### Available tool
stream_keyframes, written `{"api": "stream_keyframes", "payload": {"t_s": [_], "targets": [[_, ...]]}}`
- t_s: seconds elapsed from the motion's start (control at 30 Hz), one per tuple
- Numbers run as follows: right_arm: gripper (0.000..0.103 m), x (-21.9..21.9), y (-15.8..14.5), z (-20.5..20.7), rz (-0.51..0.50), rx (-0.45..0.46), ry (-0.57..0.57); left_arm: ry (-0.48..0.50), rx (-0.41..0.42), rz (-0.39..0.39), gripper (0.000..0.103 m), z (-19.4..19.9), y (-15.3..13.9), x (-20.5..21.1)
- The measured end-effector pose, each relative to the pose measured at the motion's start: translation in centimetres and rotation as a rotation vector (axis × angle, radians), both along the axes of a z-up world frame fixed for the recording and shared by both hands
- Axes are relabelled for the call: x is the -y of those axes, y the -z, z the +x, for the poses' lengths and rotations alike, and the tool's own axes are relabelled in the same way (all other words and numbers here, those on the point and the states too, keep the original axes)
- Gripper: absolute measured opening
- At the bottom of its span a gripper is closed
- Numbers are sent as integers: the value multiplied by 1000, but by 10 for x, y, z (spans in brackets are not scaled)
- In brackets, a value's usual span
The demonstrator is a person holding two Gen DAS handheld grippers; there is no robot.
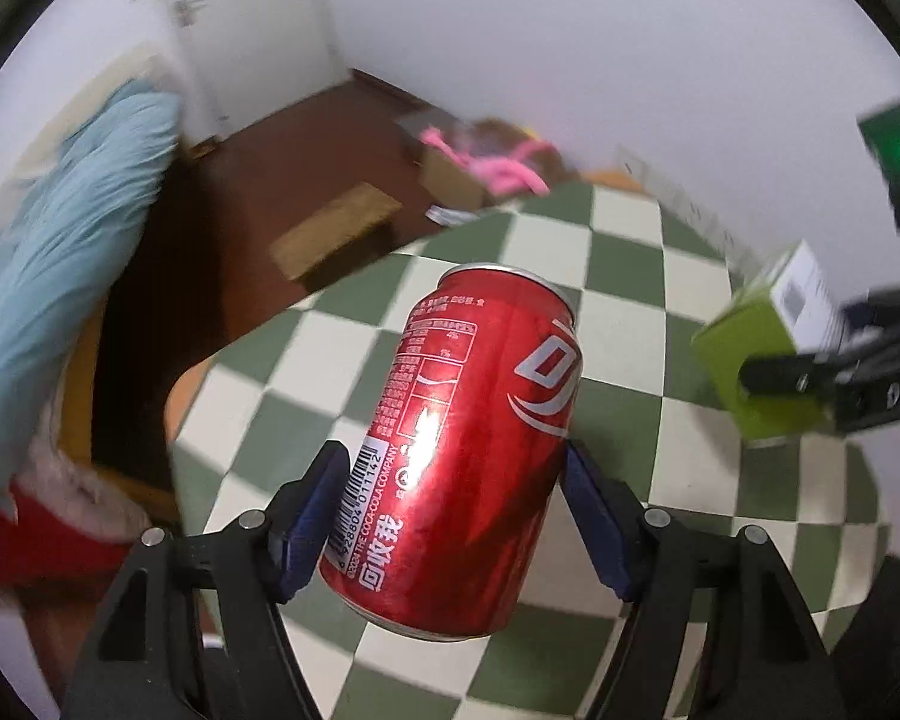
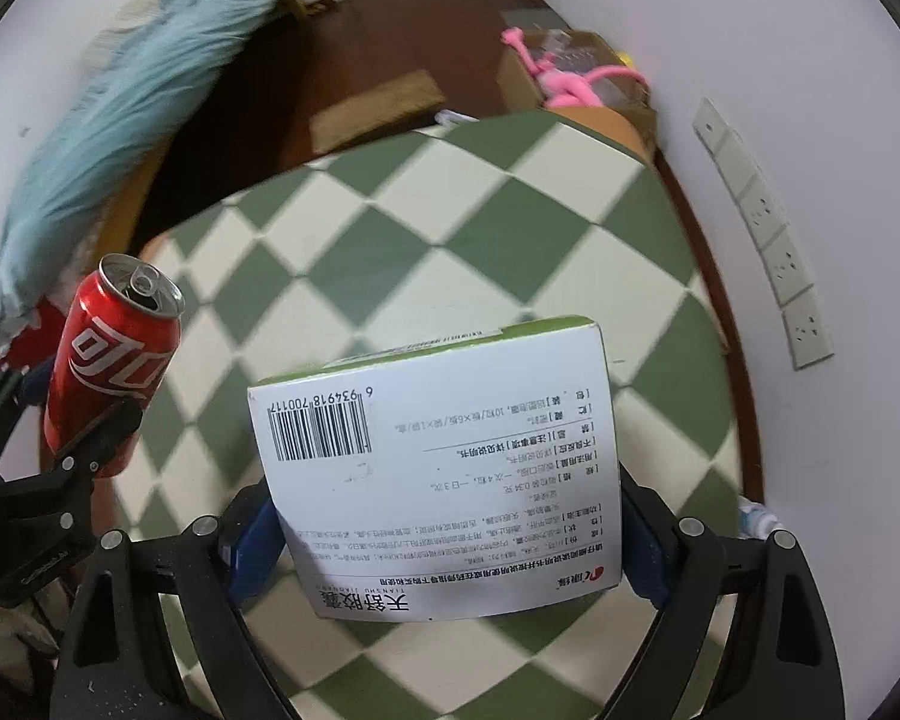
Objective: Collect trash
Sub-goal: 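Grasp the green-and-white box with the right tool while the left tool grasps the red cola can, then carry the box and can over the white bin and open both tools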
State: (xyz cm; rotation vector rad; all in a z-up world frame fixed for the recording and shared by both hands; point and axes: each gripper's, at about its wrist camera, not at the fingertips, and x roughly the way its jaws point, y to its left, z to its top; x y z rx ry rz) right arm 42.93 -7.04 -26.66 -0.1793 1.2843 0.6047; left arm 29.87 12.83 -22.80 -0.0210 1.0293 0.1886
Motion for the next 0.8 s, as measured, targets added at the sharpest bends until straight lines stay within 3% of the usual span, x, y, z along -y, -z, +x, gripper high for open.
{"api": "stream_keyframes", "payload": {"t_s": [0.23,0.5,0.67,0.8], "targets": [[92,-46,-45,-62,90,37,-84,-166,137,-33,69,-90,-54,-39],[92,-135,-78,-151,189,43,-238,-333,194,-56,68,-192,-84,-105],[92,-200,-66,-216,217,-4,-348,-473,203,-61,67,-258,-80,-146],[92,-247,-33,-262,195,-72,-423,-594,171,-120,67,-306,-55,-181]]}}
